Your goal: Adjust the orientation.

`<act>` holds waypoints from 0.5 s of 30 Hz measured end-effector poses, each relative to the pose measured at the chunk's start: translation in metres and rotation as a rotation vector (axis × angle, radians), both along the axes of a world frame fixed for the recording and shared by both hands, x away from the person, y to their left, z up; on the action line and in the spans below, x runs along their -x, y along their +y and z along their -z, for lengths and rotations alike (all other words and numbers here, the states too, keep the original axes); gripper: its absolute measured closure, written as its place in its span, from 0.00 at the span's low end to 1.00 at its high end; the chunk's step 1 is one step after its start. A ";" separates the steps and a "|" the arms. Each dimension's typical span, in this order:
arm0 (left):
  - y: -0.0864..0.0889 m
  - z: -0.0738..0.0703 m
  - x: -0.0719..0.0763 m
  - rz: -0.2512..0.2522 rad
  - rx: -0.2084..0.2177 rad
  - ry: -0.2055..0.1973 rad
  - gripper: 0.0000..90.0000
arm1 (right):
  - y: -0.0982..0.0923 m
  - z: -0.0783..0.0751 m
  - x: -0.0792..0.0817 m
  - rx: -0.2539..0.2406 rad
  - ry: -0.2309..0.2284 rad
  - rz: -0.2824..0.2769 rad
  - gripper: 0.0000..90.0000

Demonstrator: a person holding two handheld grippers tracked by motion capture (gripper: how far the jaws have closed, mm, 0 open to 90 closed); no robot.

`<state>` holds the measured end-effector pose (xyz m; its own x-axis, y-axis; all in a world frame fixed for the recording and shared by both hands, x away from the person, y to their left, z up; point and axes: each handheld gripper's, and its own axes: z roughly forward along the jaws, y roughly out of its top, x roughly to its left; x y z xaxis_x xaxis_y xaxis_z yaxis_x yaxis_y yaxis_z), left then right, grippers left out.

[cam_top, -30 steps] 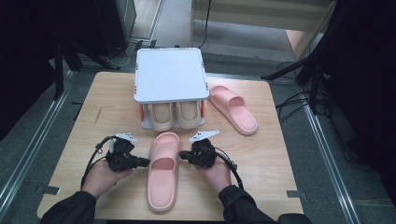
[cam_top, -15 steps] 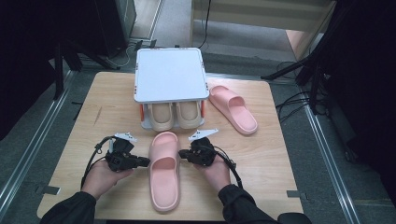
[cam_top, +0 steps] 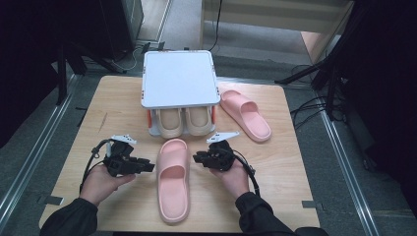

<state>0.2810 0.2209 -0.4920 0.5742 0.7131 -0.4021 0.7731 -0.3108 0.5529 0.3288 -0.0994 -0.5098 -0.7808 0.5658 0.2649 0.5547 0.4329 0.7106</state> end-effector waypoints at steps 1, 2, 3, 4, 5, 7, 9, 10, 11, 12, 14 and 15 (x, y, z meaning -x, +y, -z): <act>0.000 -0.001 0.000 -0.004 0.004 -0.001 0.66 | -0.004 -0.002 -0.001 0.000 -0.004 0.006 0.82; 0.000 -0.001 -0.001 0.003 0.004 0.000 0.65 | -0.006 -0.003 -0.002 -0.002 -0.004 0.012 0.82; 0.001 -0.002 -0.003 0.012 0.003 0.001 0.64 | -0.009 -0.004 -0.003 -0.007 0.001 0.021 0.82; 0.001 -0.002 -0.004 0.005 0.004 -0.004 0.64 | -0.013 -0.006 -0.004 -0.008 -0.001 0.025 0.82; 0.002 -0.003 -0.004 0.007 0.010 -0.004 0.64 | -0.017 -0.007 -0.004 -0.007 -0.003 0.034 0.82; 0.003 -0.003 -0.006 0.007 0.010 -0.005 0.61 | -0.023 -0.009 -0.007 -0.010 0.000 0.050 0.82; 0.004 -0.004 -0.006 0.004 0.012 -0.003 0.61 | -0.028 -0.011 -0.009 -0.022 -0.002 0.061 0.81; 0.005 -0.004 -0.006 0.003 0.012 -0.008 0.60 | -0.030 -0.012 -0.010 -0.025 -0.008 0.066 0.81; 0.006 -0.004 -0.006 0.003 0.013 -0.006 0.60 | -0.033 -0.013 -0.012 -0.020 -0.007 0.069 0.81; 0.006 -0.005 -0.006 0.004 0.013 -0.006 0.59 | -0.036 -0.015 -0.014 -0.017 -0.011 0.073 0.81; 0.007 -0.005 -0.006 0.001 0.011 -0.007 0.59 | -0.040 -0.017 -0.016 -0.023 -0.006 0.083 0.81; 0.009 -0.005 -0.006 0.003 0.007 -0.006 0.58 | -0.043 -0.018 -0.017 -0.024 -0.009 0.085 0.81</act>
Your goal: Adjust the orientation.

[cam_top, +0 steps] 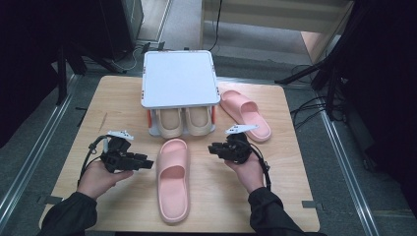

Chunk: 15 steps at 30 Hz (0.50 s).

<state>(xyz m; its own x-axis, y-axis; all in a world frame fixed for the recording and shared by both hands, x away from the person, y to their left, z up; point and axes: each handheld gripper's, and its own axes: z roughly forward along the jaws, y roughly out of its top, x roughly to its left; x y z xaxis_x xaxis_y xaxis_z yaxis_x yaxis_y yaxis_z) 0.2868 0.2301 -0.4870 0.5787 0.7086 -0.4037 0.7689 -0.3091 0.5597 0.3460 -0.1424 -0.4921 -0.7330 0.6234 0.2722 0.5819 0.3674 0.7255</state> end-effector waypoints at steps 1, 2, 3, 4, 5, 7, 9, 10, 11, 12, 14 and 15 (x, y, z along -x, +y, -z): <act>0.001 0.000 0.001 -0.008 0.006 0.002 0.58 | -0.004 -0.001 -0.003 -0.001 -0.002 0.003 0.81; 0.003 0.000 0.000 0.000 0.003 0.002 0.58 | -0.007 -0.002 -0.004 0.000 -0.006 0.012 0.81; 0.004 0.000 0.001 -0.010 -0.001 0.004 0.57 | -0.011 -0.003 -0.007 -0.001 -0.011 0.013 0.81; 0.005 0.000 0.001 -0.014 -0.001 0.004 0.57 | -0.014 -0.004 -0.009 0.001 -0.013 0.020 0.81; 0.006 0.000 0.001 -0.014 0.003 0.006 0.56 | -0.017 -0.004 -0.011 0.001 -0.016 0.024 0.81; 0.008 0.000 0.001 -0.021 0.001 0.001 0.55 | -0.023 -0.005 -0.016 0.005 -0.015 0.034 0.81; 0.010 0.000 0.000 -0.021 -0.001 -0.001 0.53 | -0.029 -0.005 -0.021 0.009 -0.023 0.047 0.80; 0.010 0.000 0.000 -0.023 -0.002 0.000 0.53 | -0.031 -0.005 -0.023 0.010 -0.026 0.051 0.80; 0.011 0.000 0.000 -0.020 -0.001 0.001 0.53 | -0.034 -0.004 -0.026 0.011 -0.026 0.058 0.80; 0.011 0.000 0.001 -0.018 -0.003 0.001 0.52 | -0.036 -0.004 -0.029 0.011 -0.026 0.063 0.79; 0.011 0.000 0.001 -0.019 0.000 0.007 0.52 | -0.042 -0.004 -0.033 0.006 -0.014 0.087 0.79; 0.011 0.000 0.001 -0.019 -0.001 0.006 0.52 | -0.045 -0.003 -0.036 0.003 -0.013 0.093 0.79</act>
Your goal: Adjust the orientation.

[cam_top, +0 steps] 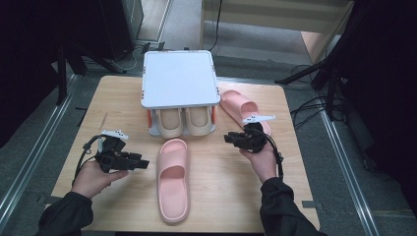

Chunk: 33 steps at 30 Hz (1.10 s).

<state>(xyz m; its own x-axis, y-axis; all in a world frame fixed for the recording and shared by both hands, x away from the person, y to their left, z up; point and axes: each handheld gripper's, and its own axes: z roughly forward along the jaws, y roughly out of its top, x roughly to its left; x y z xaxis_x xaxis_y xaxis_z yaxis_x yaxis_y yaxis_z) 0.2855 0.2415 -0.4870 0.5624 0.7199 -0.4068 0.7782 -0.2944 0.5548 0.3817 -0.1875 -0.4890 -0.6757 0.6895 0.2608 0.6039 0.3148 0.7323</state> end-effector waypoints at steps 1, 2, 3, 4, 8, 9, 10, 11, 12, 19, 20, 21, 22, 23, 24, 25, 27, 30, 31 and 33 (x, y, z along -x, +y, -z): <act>0.000 0.000 0.000 -0.001 0.001 -0.003 0.52 | -0.003 0.000 -0.002 -0.002 0.005 0.008 0.79; 0.000 0.000 0.001 -0.001 0.003 -0.003 0.52 | -0.004 0.000 -0.004 0.001 0.003 0.011 0.79; 0.001 -0.001 0.001 -0.002 0.004 -0.003 0.51 | -0.007 0.001 -0.007 0.004 0.001 0.017 0.79; 0.001 -0.001 0.002 0.000 0.003 -0.004 0.51 | -0.009 0.001 -0.009 0.003 0.002 0.022 0.79; 0.003 -0.001 0.003 -0.004 0.006 -0.001 0.51 | -0.015 0.004 -0.021 0.007 0.005 0.038 0.77; 0.003 -0.001 0.004 -0.006 0.006 0.001 0.51 | -0.016 0.005 -0.024 0.010 0.008 0.040 0.76; 0.004 -0.001 0.004 -0.008 0.004 -0.001 0.51 | -0.017 0.005 -0.027 0.016 0.010 0.042 0.75; 0.004 -0.001 0.005 -0.011 0.009 0.001 0.50 | -0.018 0.006 -0.029 0.018 0.008 0.047 0.75; 0.005 -0.001 0.006 -0.013 0.011 0.003 0.50 | -0.021 0.007 -0.032 0.013 0.011 0.056 0.75; 0.009 0.000 0.013 -0.028 0.011 0.011 0.49 | -0.032 0.009 -0.051 0.011 0.012 0.102 0.72; 0.010 0.001 0.014 -0.025 0.009 0.012 0.49 | -0.033 0.010 -0.054 0.013 0.013 0.110 0.72; 0.010 0.001 0.015 -0.031 0.010 0.012 0.49 | -0.034 0.010 -0.056 0.009 0.012 0.118 0.70; 0.011 0.001 0.016 -0.029 0.008 0.013 0.49 | -0.036 0.012 -0.060 0.009 0.013 0.133 0.69; 0.011 0.001 0.018 -0.035 0.011 0.014 0.49 | -0.037 0.012 -0.061 0.007 0.015 0.143 0.69; 0.011 0.001 0.019 -0.036 0.013 0.017 0.49 | -0.040 0.012 -0.064 0.003 0.010 0.154 0.68; 0.011 0.001 0.020 -0.036 0.013 0.018 0.49 | -0.041 0.013 -0.066 0.002 0.009 0.158 0.67; 0.012 0.001 0.022 -0.042 0.014 0.016 0.48 | -0.043 0.013 -0.070 0.002 -0.001 0.169 0.66; 0.015 0.000 0.025 -0.058 0.016 0.012 0.49 | -0.044 0.016 -0.078 0.010 0.010 0.177 0.64; 0.016 -0.001 0.026 -0.059 0.013 0.010 0.49 | -0.043 0.016 -0.080 0.016 0.006 0.176 0.64; 0.018 -0.001 0.028 -0.068 0.018 0.010 0.49 | -0.041 0.018 -0.083 0.025 -0.005 0.176 0.63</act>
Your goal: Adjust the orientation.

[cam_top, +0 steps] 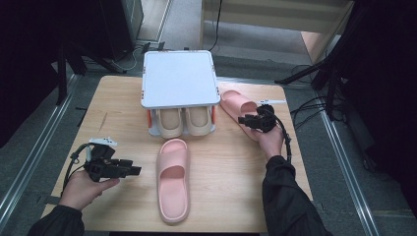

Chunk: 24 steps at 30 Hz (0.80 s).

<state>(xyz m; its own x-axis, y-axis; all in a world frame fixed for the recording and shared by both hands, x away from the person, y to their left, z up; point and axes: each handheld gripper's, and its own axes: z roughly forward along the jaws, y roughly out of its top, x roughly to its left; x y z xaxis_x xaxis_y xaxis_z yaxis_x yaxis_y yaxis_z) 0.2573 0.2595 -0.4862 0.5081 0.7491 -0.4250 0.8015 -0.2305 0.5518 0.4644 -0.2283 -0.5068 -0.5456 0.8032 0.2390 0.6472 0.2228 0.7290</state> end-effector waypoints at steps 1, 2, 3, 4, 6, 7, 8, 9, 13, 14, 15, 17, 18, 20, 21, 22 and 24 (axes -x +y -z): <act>0.001 0.000 0.001 -0.002 -0.001 0.001 0.49 | 0.001 0.001 -0.001 0.002 -0.006 0.000 0.63; 0.001 0.000 0.002 -0.007 0.001 0.003 0.49 | 0.002 0.002 -0.002 0.007 -0.013 -0.002 0.63; 0.002 0.000 0.003 -0.003 -0.003 0.000 0.49 | 0.003 0.003 -0.004 0.018 -0.014 0.003 0.63; 0.002 0.001 0.003 -0.006 -0.002 0.002 0.49 | 0.005 0.003 -0.006 0.026 0.002 0.005 0.63; 0.003 0.001 0.005 -0.010 0.002 0.004 0.49 | 0.006 0.003 -0.010 0.027 0.009 0.008 0.63; 0.004 0.001 0.006 -0.008 0.001 0.005 0.49 | 0.007 0.004 -0.012 0.029 0.006 0.011 0.63; 0.004 0.001 0.006 -0.011 0.003 0.004 0.49 | 0.007 0.005 -0.013 0.033 0.005 0.011 0.64; 0.004 0.001 0.007 -0.012 0.004 0.006 0.49 | 0.008 0.006 -0.014 0.032 -0.001 0.015 0.65; 0.004 0.002 0.009 -0.012 0.004 0.007 0.49 | 0.009 0.008 -0.017 0.029 -0.014 0.034 0.70; 0.004 0.002 0.009 -0.012 0.003 0.008 0.49 | 0.009 0.009 -0.018 0.029 -0.017 0.041 0.72; 0.004 0.002 0.010 -0.014 0.007 0.009 0.49 | 0.009 0.009 -0.018 0.030 -0.017 0.048 0.74; 0.004 0.002 0.010 -0.016 0.007 0.009 0.49 | 0.009 0.009 -0.019 0.021 -0.016 0.051 0.79; 0.004 0.002 0.010 -0.016 0.007 0.009 0.49 | 0.009 0.009 -0.019 0.017 -0.015 0.049 0.81; 0.004 0.002 0.010 -0.018 0.009 0.007 0.50 | 0.011 0.008 -0.018 0.028 -0.021 0.051 0.86; 0.004 0.002 0.010 -0.017 0.011 0.008 0.50 | 0.012 0.007 -0.017 0.036 -0.025 0.054 0.87; 0.005 0.003 0.010 -0.018 0.010 0.008 0.50 | 0.013 0.005 -0.016 0.051 -0.033 0.058 0.89; 0.005 0.003 0.009 -0.016 0.008 0.007 0.50 | 0.014 0.002 -0.015 0.058 -0.044 0.067 0.91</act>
<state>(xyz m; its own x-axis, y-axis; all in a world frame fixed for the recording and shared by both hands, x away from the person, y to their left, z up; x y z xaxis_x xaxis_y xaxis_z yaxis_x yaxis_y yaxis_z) 0.2478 0.2642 -0.4889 0.4933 0.7534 -0.4348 0.8088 -0.2134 0.5479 0.4794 -0.2142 -0.5090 -0.4990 0.8501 0.1682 0.6298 0.2225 0.7443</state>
